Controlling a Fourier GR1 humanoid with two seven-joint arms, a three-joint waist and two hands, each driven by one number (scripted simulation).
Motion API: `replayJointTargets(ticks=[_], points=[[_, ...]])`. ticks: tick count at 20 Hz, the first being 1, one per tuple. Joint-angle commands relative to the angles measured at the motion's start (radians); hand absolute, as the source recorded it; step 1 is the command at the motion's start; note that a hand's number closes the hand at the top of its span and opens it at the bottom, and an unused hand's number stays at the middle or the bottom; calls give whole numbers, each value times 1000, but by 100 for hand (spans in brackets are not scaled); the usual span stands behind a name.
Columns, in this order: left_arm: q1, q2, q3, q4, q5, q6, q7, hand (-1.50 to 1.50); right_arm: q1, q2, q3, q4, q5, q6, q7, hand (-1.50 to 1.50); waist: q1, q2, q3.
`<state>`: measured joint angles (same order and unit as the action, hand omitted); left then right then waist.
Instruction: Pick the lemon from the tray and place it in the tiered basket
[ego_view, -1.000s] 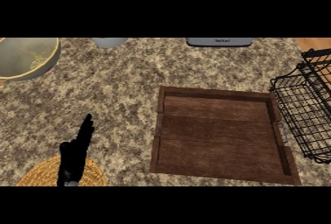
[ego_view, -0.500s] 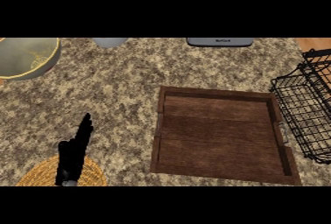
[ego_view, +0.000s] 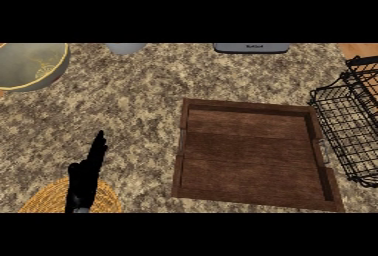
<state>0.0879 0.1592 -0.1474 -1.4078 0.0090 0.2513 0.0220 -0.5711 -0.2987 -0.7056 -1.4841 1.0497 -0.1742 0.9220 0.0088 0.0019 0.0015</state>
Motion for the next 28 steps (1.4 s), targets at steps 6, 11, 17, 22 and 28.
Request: replayJointTargets(ticks=[6, 11, 17, 22, 28], points=[[-25, -7, 19, 36, 13, -22, 5, 0, 18, 27, -31, -129, -111, -249, -105, -150, -15, -4, -2], [-31, -17, 18, 23, 0, 1, 28, 0, 88, 4, -101, -300, 34, -325, -8, -150, -31, -8, -3], [32, 8, 41, -2, 10, -13, -20, 0, 272, 75, -225, -661, 51, -200, 103, -150, -46, -14, -3], [-10, 10, 81, 52, 21, -4, -23, 0, 435, 192, -304, -1035, -79, -22, 178, -150, -66, -16, -4], [60, -11, 63, 12, 6, 30, -6, 0, 563, 227, -407, -1138, -284, 76, 145, -150, -118, -39, -3]])
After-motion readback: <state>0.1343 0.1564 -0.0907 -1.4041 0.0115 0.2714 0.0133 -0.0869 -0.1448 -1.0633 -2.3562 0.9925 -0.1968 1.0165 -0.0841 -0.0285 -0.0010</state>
